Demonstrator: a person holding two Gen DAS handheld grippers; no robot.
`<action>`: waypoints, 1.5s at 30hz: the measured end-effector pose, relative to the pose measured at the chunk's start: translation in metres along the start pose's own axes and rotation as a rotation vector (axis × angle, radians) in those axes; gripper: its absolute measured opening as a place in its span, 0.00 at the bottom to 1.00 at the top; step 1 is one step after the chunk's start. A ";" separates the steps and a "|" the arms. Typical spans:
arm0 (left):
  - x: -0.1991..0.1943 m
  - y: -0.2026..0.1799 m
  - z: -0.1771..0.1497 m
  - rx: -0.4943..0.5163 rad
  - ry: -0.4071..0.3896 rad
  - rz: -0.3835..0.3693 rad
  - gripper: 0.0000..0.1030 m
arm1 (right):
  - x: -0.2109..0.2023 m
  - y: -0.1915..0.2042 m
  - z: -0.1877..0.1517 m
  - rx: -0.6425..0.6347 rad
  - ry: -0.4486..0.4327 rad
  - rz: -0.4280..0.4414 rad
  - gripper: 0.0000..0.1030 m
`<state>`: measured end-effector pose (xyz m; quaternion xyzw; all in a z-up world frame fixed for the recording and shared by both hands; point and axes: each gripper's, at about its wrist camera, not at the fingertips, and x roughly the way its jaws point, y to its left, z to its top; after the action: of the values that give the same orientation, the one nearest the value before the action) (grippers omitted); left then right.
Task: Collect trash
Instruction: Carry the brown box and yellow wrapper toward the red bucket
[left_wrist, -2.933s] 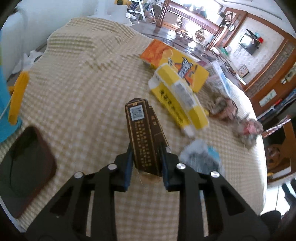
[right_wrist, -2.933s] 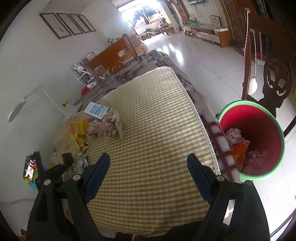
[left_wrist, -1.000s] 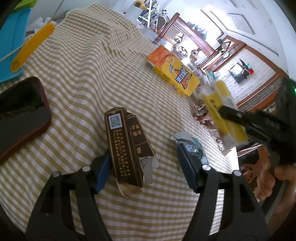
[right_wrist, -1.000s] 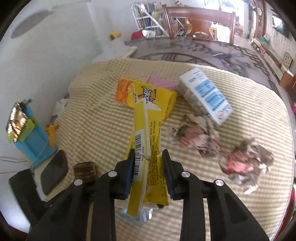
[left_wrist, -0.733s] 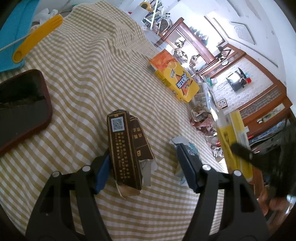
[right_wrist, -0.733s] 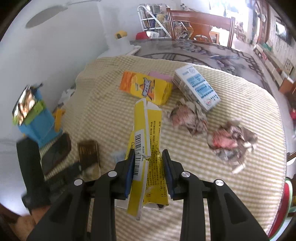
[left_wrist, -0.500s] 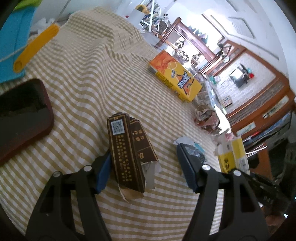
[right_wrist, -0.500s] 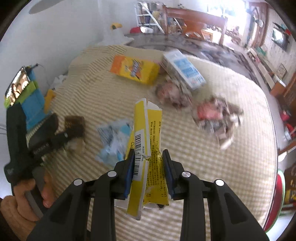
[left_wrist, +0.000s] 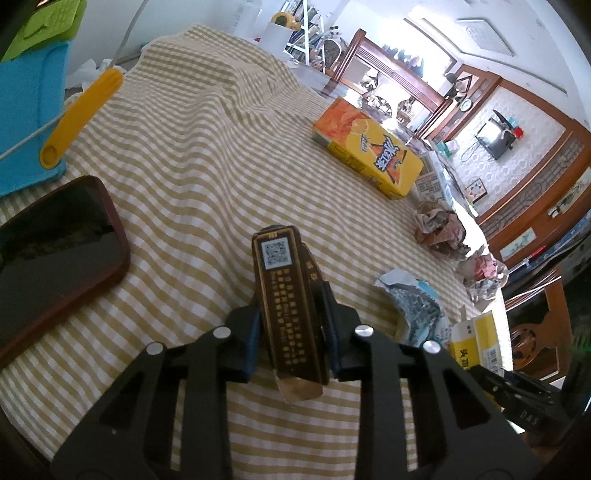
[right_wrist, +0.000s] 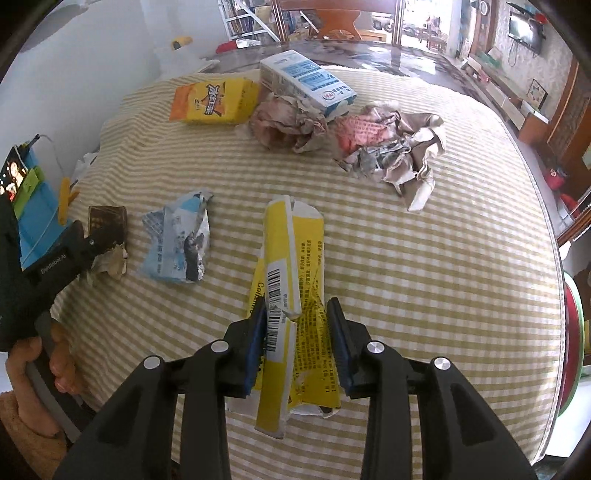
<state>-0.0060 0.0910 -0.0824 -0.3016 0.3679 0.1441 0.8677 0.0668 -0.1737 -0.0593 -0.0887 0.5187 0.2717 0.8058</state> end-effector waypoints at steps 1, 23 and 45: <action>-0.001 0.000 0.000 -0.002 -0.002 0.001 0.25 | -0.001 0.001 0.000 -0.004 -0.005 -0.005 0.32; -0.025 -0.006 0.001 0.040 -0.103 -0.017 0.23 | -0.046 -0.021 -0.007 0.025 -0.168 -0.062 0.32; -0.068 -0.142 -0.033 0.387 -0.111 -0.106 0.23 | -0.132 -0.114 -0.050 0.273 -0.343 0.008 0.32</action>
<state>-0.0042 -0.0423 0.0083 -0.1396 0.3238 0.0411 0.9349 0.0460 -0.3359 0.0196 0.0708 0.4061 0.2135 0.8857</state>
